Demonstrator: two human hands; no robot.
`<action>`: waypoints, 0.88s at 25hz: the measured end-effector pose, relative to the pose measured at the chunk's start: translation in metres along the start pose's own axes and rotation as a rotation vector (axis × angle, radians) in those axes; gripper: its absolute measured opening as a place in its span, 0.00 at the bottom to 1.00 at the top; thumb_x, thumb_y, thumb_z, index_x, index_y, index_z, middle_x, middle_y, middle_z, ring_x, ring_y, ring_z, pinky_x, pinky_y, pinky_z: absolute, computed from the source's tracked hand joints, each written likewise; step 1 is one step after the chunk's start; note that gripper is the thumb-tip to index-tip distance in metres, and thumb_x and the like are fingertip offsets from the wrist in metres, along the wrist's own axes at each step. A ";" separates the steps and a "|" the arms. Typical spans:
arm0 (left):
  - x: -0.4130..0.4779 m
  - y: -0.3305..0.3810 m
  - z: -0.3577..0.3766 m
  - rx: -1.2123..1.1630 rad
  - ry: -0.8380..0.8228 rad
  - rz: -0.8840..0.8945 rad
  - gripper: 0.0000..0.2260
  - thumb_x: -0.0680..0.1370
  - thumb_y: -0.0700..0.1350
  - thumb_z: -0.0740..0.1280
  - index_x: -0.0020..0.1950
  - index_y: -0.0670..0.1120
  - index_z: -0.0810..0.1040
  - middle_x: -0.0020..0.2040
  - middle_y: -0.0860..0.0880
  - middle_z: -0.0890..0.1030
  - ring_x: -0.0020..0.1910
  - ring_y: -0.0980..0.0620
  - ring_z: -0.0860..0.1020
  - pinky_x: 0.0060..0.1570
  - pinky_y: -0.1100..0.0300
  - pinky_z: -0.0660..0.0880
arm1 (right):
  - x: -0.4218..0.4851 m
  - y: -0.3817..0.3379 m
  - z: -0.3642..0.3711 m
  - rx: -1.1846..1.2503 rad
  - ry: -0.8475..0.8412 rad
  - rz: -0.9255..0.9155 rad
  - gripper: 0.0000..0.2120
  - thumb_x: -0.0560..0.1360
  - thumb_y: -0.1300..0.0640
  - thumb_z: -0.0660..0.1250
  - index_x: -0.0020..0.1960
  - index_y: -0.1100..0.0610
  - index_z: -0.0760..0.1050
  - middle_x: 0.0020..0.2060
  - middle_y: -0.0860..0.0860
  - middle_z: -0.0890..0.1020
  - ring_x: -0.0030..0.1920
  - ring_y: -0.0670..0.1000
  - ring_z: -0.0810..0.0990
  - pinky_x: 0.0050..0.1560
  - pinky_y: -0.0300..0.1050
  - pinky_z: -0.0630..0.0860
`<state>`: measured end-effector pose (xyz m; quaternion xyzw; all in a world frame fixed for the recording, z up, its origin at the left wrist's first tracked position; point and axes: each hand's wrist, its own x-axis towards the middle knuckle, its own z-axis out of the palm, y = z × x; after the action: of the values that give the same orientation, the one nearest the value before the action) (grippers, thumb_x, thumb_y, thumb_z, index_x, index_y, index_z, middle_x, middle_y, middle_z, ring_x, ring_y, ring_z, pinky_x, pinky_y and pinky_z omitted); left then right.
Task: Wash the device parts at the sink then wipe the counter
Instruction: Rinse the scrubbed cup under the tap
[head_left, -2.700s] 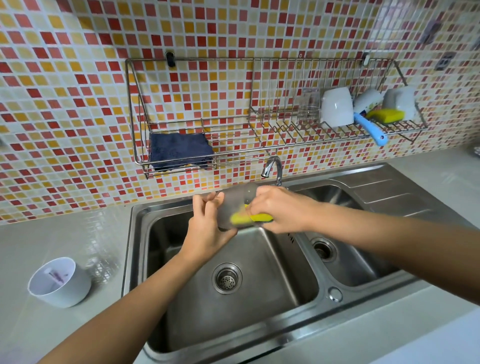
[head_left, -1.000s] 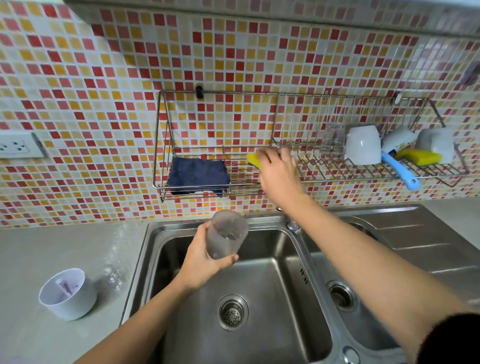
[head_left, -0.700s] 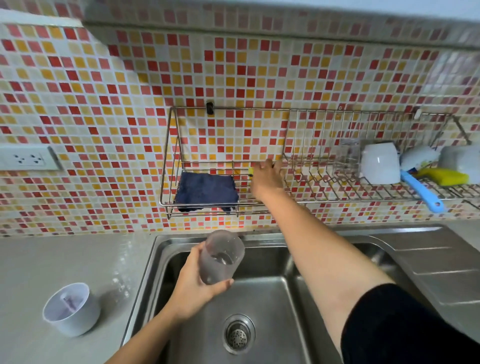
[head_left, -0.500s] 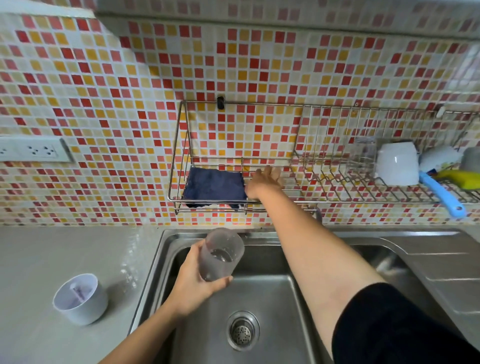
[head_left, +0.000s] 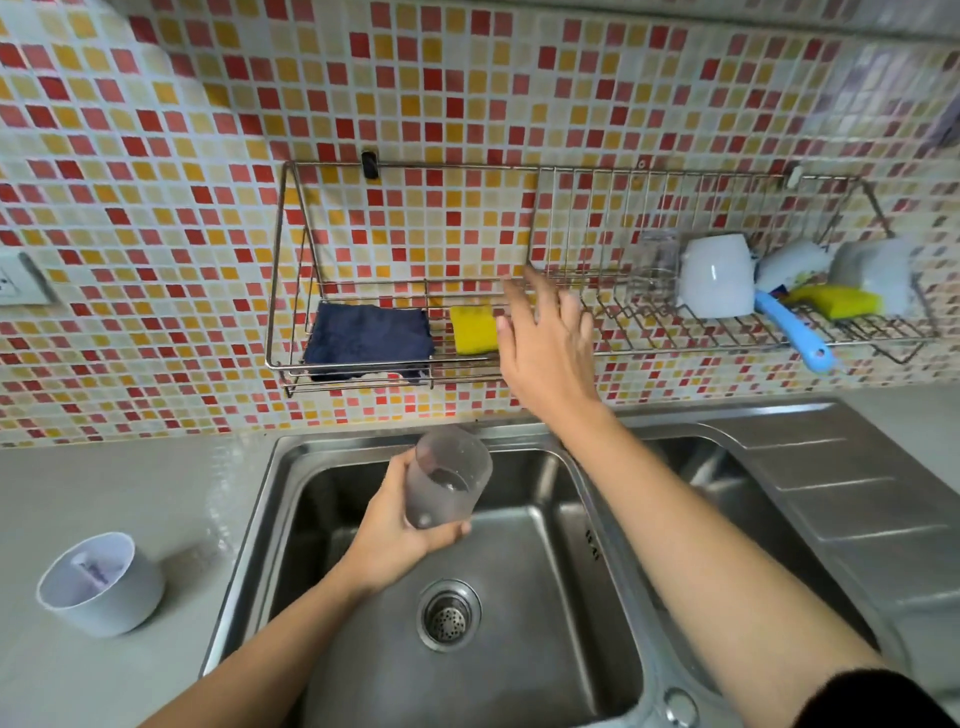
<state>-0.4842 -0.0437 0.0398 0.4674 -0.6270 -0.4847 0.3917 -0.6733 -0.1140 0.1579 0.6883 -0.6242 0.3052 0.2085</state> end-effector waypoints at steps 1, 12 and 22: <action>0.000 -0.002 0.006 -0.004 -0.002 -0.014 0.35 0.63 0.42 0.80 0.65 0.51 0.66 0.59 0.55 0.76 0.57 0.63 0.75 0.51 0.72 0.73 | -0.016 0.011 -0.003 0.004 0.017 -0.007 0.21 0.78 0.50 0.54 0.70 0.54 0.66 0.69 0.56 0.68 0.61 0.57 0.68 0.56 0.53 0.67; 0.007 -0.023 0.071 -0.092 0.005 -0.104 0.38 0.65 0.40 0.79 0.67 0.55 0.62 0.61 0.55 0.73 0.56 0.67 0.75 0.56 0.66 0.74 | -0.151 0.135 0.063 0.036 -0.473 0.282 0.25 0.71 0.61 0.64 0.67 0.63 0.63 0.65 0.59 0.67 0.63 0.57 0.67 0.65 0.55 0.67; 0.019 -0.018 0.062 -0.007 0.094 -0.137 0.32 0.67 0.45 0.77 0.64 0.56 0.64 0.60 0.60 0.73 0.58 0.69 0.73 0.56 0.67 0.72 | -0.135 0.154 0.139 0.227 -0.850 0.300 0.46 0.72 0.57 0.69 0.75 0.63 0.38 0.76 0.58 0.45 0.75 0.59 0.50 0.73 0.48 0.52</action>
<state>-0.5441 -0.0492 0.0087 0.5301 -0.5729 -0.4899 0.3883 -0.8073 -0.1287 -0.0494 0.6729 -0.7097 0.0892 -0.1887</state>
